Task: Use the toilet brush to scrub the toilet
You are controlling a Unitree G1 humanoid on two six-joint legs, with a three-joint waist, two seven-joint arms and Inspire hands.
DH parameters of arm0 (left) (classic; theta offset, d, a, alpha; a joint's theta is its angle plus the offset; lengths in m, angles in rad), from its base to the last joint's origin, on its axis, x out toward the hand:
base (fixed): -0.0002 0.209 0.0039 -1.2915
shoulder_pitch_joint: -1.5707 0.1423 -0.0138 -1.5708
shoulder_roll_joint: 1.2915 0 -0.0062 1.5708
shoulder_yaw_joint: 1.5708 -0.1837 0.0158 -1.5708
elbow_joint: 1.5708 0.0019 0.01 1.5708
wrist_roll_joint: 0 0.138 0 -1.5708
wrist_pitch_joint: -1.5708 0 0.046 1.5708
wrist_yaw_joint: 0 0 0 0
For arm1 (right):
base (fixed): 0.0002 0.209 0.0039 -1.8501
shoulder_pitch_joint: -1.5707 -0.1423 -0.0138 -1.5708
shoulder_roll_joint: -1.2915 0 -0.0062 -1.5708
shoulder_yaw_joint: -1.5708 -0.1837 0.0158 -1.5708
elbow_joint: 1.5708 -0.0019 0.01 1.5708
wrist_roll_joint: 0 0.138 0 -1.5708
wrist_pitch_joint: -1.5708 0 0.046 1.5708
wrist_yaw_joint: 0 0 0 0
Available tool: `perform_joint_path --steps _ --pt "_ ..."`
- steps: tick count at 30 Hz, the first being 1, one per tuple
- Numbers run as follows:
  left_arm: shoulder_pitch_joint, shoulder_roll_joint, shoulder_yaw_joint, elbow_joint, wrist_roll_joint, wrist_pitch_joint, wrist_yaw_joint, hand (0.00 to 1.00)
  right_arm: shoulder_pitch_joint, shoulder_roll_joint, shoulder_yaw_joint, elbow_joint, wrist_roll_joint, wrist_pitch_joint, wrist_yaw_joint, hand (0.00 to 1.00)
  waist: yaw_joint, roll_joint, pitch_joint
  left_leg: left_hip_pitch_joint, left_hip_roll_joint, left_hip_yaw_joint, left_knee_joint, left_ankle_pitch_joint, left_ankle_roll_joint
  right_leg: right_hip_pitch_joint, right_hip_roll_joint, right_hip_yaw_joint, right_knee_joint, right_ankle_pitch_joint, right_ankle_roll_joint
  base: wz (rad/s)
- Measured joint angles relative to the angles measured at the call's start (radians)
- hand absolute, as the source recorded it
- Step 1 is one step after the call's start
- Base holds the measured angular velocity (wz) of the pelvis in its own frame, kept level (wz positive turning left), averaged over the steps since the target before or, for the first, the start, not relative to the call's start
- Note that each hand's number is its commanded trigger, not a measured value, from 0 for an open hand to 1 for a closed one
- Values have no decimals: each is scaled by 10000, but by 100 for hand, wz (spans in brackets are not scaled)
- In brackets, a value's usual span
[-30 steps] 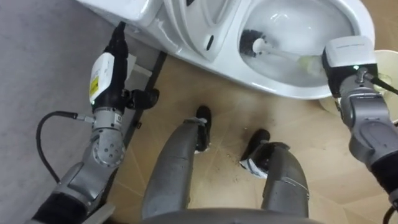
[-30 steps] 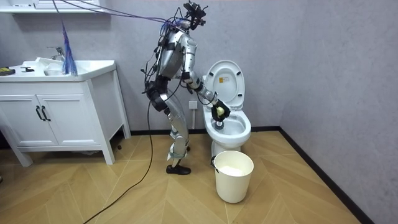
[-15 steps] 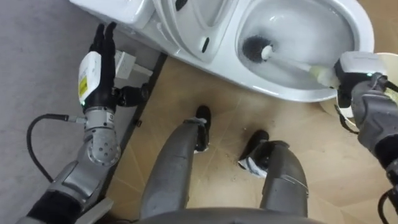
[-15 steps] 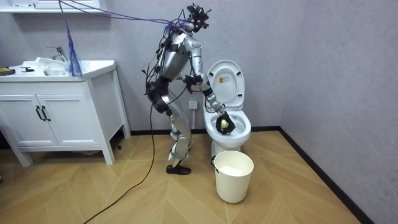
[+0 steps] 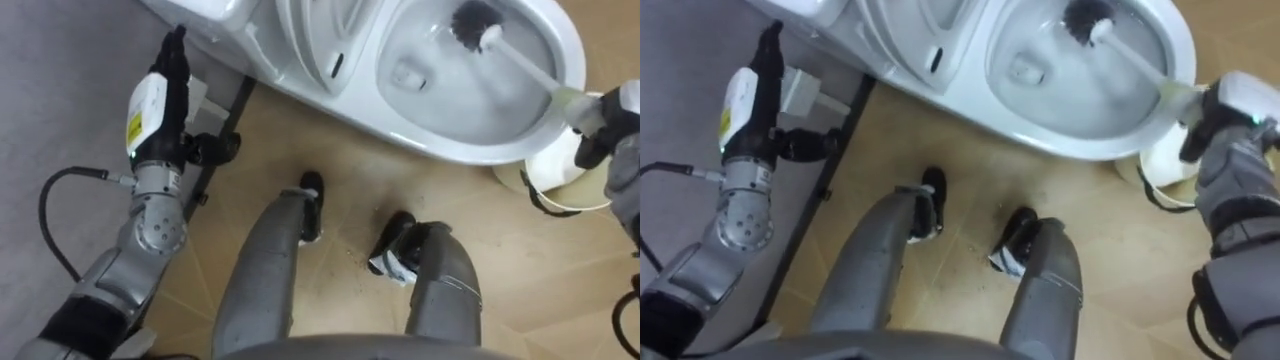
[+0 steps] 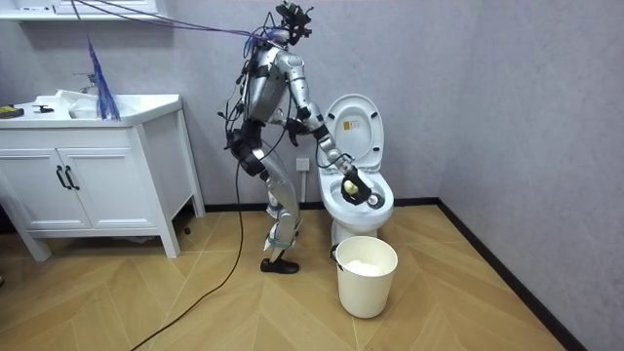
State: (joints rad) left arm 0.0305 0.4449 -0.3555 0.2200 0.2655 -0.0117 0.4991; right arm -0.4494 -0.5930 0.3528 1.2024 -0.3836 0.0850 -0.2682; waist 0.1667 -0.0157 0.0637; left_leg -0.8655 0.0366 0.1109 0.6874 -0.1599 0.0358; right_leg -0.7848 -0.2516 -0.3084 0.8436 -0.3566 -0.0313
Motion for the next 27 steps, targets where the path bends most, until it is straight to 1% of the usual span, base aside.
perform_joint_path --steps 2,4,6,7,8,10,11,12,13,14,15,16,17,18,19,20,21,22,23,24,25,26,27 --pt "142 -38 226 130 123 45 -23 0 285 -7 -261 31 59 -13 -4 100 77 22 -17 295 22 10 -193 30 -18 284 107 32 -234 71 53 -7" --pt "256 -143 422 425 121 64 -20 0 661 -6 -266 46 199 -76 -10 100 146 40 -32 751 29 23 -484 69 -46 724 212 28 -565 184 53 -11" --pt "371 -158 534 707 122 63 -23 0 1101 -9 -276 90 284 -103 -9 100 215 18 -79 1317 28 102 -864 140 -77 1283 299 1 -1025 308 69 -10" --pt "403 -176 595 774 131 59 -34 0 1200 -9 -320 101 271 -125 2 100 195 9 -87 1456 28 102 -940 141 -77 1435 290 -46 -1104 319 68 0" --pt "488 -193 756 910 215 49 -76 0 1458 -8 -533 97 172 -260 96 100 126 -46 -139 1736 18 84 -1098 153 -85 1707 273 -115 -1251 335 81 7" --pt "711 -198 1153 1022 338 33 -173 0 1862 -7 -935 -8 23 -418 273 100 -5 -80 -188 2171 19 56 -1315 152 -89 2212 284 -264 -1584 356 104 7" --pt "903 -201 1357 1054 441 8 -256 0 2217 -6 -1029 -88 18 -472 314 100 -50 -117 -228 2501 -8 61 -1547 163 -107 2557 318 -313 -1817 373 136 7" --pt "1108 -239 1524 1059 564 4 -368 0 2592 18 -1105 -190 33 -542 353 100 -97 -156 -262 2873 -42 75 -1804 183 -133 2951 434 -328 -2094 407 198 6" --pt "1267 -265 1606 1052 625 4 -412 0 2799 26 -1182 -287 54 -589 426 100 -115 -186 -294 3061 -65 76 -1927 189 -142 3142 451 -343 -2237 421 223 4" --pt "1629 -271 1788 1041 739 -24 -510 0 3174 60 -1424 -474 62 -696 593 100 -205 -250 -398 3447 -114 77 -2185 200 -157 3515 472 -373 -2489 431 258 0" --pt "2055 -283 1972 1054 782 -39 -561 0 3495 58 -1530 -674 61 -740 691 100 -285 -324 -468 3855 -127 88 -2445 207 -169 3935 530 -373 -2792 463 320 0" --pt "2236 -287 2035 1053 781 -38 -579 0 3682 60 -1603 -792 79 -746 723 100 -317 -360 -503 4069 -127 91 -2560 213 -181 4160 573 -380 -2962 481 346 0" --pt "2599 -324 2196 1047 790 -47 -615 0 4070 86 -1808 -1002 103 -752 762 100 -368 -448 -559 4479 -126 92 -2733 211 -185 4655 617 -437 -3279 514 386 0" --pt "2946 -395 2405 1112 791 -95 -645 0 4410 122 -2123 -1207 343 -718 767 100 -420 -560 -570 4935 -122 95 -2912 200 -203 5139 645 -461 -3555 528 419 0" --pt "3100 -423 2488 1224 794 -135 -677 0 4534 156 -2376 -1255 383 -702 767 100 -463 -588 -574 5163 -124 91 -2999 193 -213 5401 693 -475 -3722 541 454 5" --pt "3409 -472 2714 1471 806 -192 -773 0 4837 219 -2995 -1497 392 -698 770 100 -581 -619 -597 5557 -121 -8 -3112 158 -257 5906 817 -511 -4092 573 510 11" --pt "3691 -491 2997 1637 818 -242 -821 0 5168 268 -3585 -1758 394 -705 765 100 -672 -694 -585 5803 -108 -61 -3119 105 -297 6251 881 -575 -4333 584 529 12" --pt "3845 -513 3158 1695 883 -251 -828 0 5387 299 -3815 -1908 396 -709 765 100 -726 -753 -572 5925 -97 -40 -3122 88 -309 6415 907 -608 -4428 585 533 7" --pt "4124 -627 3463 1940 1176 -326 -828 0 5805 349 -4226 -2236 404 -706 761 100 -801 -754 -586 6205 -25 -38 -3138 -82 -382 6811 1034 -625 -4731 619 551 -5" --pt "4379 -783 3704 2233 1341 -327 -829 0 6126 528 -4589 -2506 417 -683 741 100 -797 -775 -598 6519 50 -46 -3154 -258 -453 7211 1190 -612 -5016 661 545 -11" --pt "4478 -855 3816 2390 1393 -288 -834 0 6261 647 -4692 -2667 416 -639 740 100 -811 -824 -620 6673 62 -48 -3182 -306 -489 7365 1221 -594 -5081 660 545 -14" --pt "4684 -978 3976 2654 1398 -161 -907 0 6610 892 -4982 -3045 430 -606 754 100 -838 -849 -635 6977 93 -38 -3278 -407 -553 7691 1312 -574 -5277 660 544 -9" --pt "4870 -1163 4168 2744 1393 -15 -976 0 7028 1085 -5186 -3447 442 -602 756 100 -896 -880 -646 7205 104 -36 -3302 -466 -585 7969 1334 -606 -5393 658 548 -4"
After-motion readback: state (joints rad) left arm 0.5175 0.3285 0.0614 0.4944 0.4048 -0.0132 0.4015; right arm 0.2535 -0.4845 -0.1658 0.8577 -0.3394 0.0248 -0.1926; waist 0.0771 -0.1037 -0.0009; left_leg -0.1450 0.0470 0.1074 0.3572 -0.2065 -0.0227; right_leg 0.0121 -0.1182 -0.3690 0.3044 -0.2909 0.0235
